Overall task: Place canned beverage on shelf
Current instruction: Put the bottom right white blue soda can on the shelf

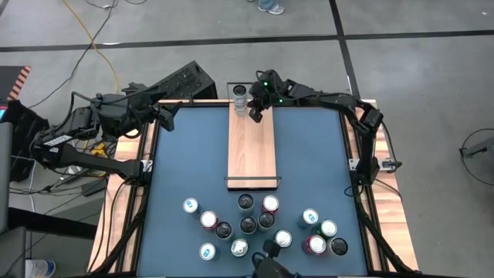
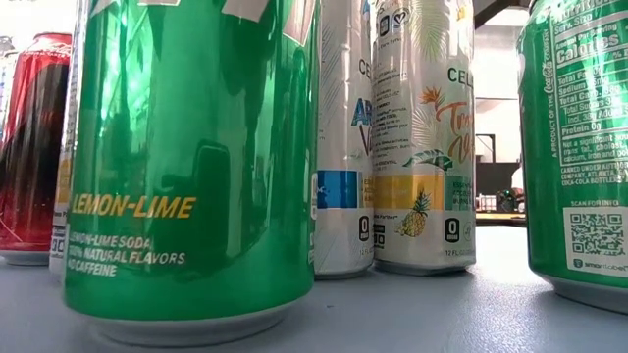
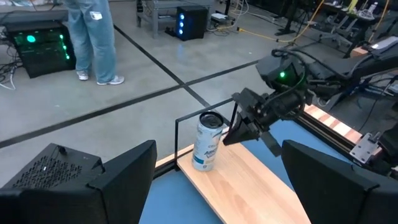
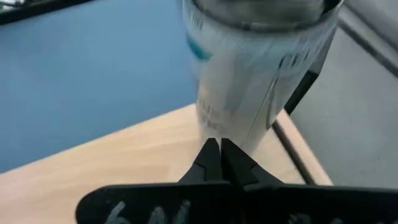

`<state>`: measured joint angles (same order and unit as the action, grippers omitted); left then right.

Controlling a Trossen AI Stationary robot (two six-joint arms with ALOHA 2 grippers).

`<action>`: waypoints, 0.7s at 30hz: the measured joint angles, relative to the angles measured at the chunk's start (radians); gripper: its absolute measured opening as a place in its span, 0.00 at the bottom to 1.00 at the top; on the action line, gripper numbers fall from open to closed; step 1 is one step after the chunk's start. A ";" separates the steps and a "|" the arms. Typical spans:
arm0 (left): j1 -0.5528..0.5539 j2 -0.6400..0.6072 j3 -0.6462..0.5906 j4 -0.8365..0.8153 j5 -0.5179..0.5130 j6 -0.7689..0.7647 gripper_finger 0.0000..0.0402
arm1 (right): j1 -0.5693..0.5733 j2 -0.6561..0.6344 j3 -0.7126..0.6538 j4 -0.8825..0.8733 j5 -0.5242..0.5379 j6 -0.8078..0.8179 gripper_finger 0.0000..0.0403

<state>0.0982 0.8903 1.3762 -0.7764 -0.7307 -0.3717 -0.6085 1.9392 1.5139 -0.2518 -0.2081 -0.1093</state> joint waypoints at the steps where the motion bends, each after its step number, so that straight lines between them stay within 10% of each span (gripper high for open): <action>1: 0.000 0.000 0.000 0.000 0.000 0.000 0.83 | -0.001 0.000 0.001 0.007 0.000 0.000 0.00; 21: 0.000 0.000 0.000 0.000 -0.003 0.020 0.83 | -0.020 0.007 0.002 0.049 0.000 0.031 0.00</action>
<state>0.0982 0.8902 1.3762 -0.7765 -0.7341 -0.3519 -0.6289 1.9461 1.5159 -0.2031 -0.2086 -0.0784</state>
